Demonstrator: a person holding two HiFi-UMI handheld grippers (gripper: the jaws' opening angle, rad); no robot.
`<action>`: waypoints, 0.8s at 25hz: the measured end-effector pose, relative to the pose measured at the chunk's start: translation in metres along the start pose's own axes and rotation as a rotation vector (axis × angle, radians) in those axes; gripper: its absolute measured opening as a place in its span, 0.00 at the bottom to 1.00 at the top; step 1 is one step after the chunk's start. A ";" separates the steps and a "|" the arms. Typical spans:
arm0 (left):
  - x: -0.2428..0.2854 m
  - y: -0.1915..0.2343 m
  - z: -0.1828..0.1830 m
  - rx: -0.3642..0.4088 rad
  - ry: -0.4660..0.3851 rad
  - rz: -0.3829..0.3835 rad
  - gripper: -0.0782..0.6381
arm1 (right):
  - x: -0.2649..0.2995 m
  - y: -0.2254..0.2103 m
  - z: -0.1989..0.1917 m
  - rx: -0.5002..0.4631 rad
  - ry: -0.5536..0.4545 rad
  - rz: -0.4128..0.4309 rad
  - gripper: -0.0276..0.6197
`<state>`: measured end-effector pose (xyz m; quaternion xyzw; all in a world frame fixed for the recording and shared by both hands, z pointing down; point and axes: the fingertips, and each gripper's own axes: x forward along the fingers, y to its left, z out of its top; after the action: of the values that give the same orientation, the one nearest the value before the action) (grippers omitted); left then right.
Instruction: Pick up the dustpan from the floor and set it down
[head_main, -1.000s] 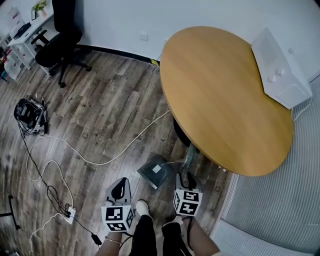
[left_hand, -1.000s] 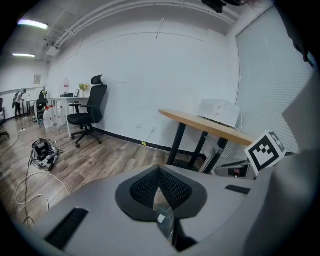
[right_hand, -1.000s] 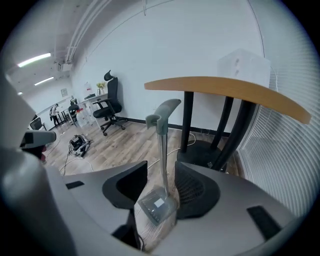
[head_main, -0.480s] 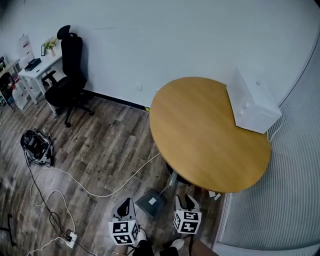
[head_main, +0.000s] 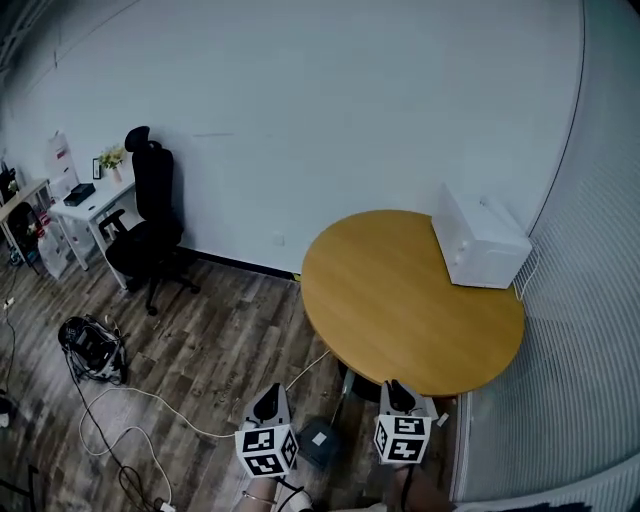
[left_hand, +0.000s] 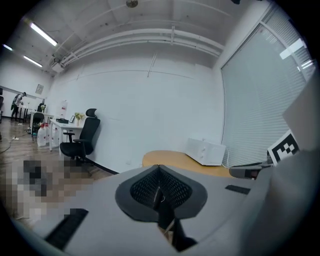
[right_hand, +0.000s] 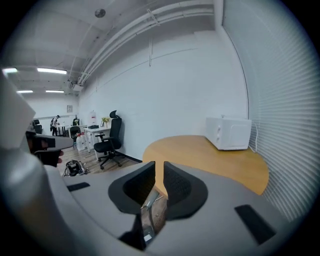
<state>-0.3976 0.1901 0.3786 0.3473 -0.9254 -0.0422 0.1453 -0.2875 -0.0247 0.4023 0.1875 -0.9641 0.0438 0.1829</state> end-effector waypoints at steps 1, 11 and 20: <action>0.001 -0.001 0.010 0.007 -0.017 -0.005 0.13 | -0.003 -0.003 0.013 -0.021 -0.027 -0.013 0.15; 0.007 -0.025 0.061 0.058 -0.115 -0.058 0.13 | -0.024 -0.020 0.075 -0.002 -0.141 -0.002 0.11; 0.010 -0.042 0.051 0.081 -0.087 -0.050 0.13 | -0.023 -0.028 0.072 0.024 -0.116 0.031 0.10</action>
<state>-0.3930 0.1505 0.3252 0.3739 -0.9228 -0.0235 0.0898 -0.2809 -0.0534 0.3272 0.1770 -0.9752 0.0473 0.1238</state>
